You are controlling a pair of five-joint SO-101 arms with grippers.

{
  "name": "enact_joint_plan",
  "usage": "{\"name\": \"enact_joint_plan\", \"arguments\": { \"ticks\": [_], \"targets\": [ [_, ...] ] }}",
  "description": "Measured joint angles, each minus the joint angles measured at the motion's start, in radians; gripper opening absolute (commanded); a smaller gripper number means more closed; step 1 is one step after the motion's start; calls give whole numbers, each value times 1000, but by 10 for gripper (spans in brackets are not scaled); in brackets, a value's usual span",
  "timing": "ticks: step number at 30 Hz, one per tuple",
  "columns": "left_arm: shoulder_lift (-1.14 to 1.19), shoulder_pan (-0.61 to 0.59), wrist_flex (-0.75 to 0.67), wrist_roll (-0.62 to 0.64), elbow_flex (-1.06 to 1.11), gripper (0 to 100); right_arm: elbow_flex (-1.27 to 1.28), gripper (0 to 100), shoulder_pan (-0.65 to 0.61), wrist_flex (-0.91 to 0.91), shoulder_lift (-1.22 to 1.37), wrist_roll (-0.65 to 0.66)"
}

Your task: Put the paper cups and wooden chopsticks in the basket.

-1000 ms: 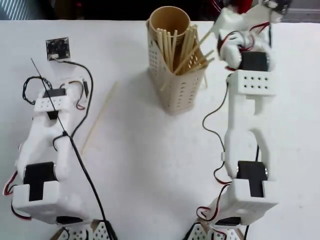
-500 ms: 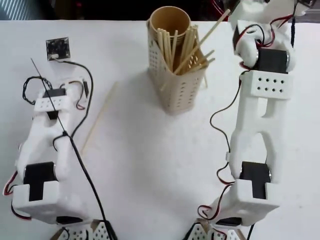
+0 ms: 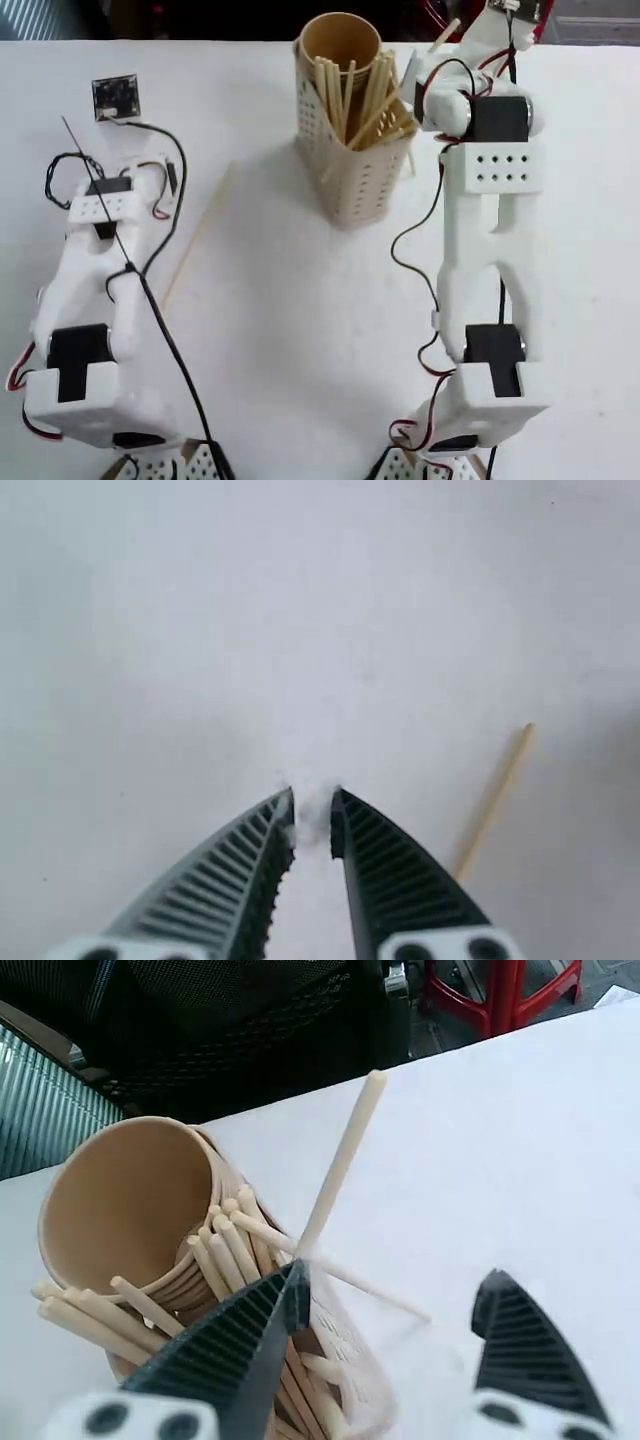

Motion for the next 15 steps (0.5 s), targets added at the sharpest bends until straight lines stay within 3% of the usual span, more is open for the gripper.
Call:
{"name": "enact_joint_plan", "arguments": {
  "ticks": [15],
  "targets": [
    [0, 0, 0, 0, 0, 85, -3, 180, -5, -164, 69, 0]
  ]
}}
